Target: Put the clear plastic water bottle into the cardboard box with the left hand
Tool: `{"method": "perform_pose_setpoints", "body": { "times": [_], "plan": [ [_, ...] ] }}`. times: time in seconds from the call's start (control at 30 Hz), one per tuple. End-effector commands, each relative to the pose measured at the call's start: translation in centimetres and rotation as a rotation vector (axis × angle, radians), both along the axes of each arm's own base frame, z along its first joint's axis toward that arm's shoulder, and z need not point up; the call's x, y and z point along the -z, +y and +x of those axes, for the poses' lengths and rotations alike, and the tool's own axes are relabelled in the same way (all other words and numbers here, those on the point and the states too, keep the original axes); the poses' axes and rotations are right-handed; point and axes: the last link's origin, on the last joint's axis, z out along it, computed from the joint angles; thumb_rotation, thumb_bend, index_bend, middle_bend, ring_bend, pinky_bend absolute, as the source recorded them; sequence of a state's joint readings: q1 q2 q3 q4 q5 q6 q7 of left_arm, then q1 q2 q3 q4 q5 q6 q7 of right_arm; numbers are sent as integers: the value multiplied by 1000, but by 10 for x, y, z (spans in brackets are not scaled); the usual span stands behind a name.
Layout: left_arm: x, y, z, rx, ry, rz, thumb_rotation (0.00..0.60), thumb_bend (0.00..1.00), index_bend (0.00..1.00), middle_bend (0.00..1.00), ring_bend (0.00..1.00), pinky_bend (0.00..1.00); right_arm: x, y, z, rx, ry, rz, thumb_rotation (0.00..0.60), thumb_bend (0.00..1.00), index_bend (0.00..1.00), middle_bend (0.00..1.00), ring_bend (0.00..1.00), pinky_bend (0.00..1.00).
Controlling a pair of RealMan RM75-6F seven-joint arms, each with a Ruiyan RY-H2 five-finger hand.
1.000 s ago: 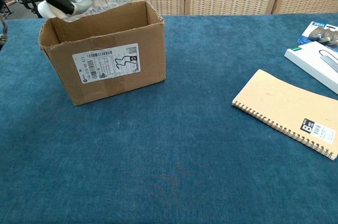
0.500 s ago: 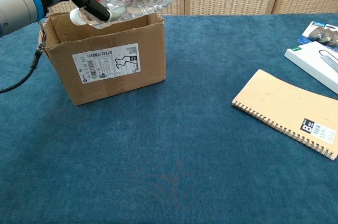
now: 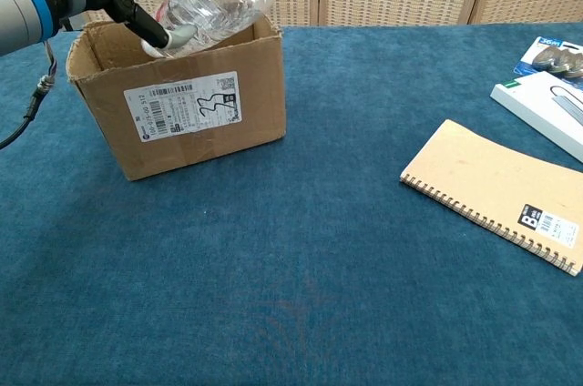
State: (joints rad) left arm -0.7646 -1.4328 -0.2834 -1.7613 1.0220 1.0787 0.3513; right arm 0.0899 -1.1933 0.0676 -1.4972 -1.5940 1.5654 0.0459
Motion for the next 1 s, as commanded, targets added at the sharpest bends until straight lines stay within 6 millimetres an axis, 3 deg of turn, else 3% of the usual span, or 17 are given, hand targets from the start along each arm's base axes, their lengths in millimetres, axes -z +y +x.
{"method": "perform_pose_setpoints", "body": {
  "times": [0.03,0.4,0.7,0.87,1.0],
  "plan": [
    [0,0,0,-3,-1,1,600,532,332,102,0,72,0,0,0,1,-1,-1,600,105,157,0,0,0],
    [-5,-2,1,0,-37,15,600,523,289,25,0,1,0,0,0,-3,-1,-6,600,105,158,0,0,0],
    [-19,-2,2,9,-61,42,600,521,278,21,0,0,1,1,-1,-4,0,-7,600,105,158,0,0,0],
    [-17,-5,-3,0,-16,-2,600,335,212,0,0,0,1,1,1,-9,-2,-11,600,105,158,0,0,0],
    [-15,-4,-5,-6,1,1,600,254,205,0,0,0,0,1,1,-14,-6,-22,600,105,158,0,0,0]
  ]
}}
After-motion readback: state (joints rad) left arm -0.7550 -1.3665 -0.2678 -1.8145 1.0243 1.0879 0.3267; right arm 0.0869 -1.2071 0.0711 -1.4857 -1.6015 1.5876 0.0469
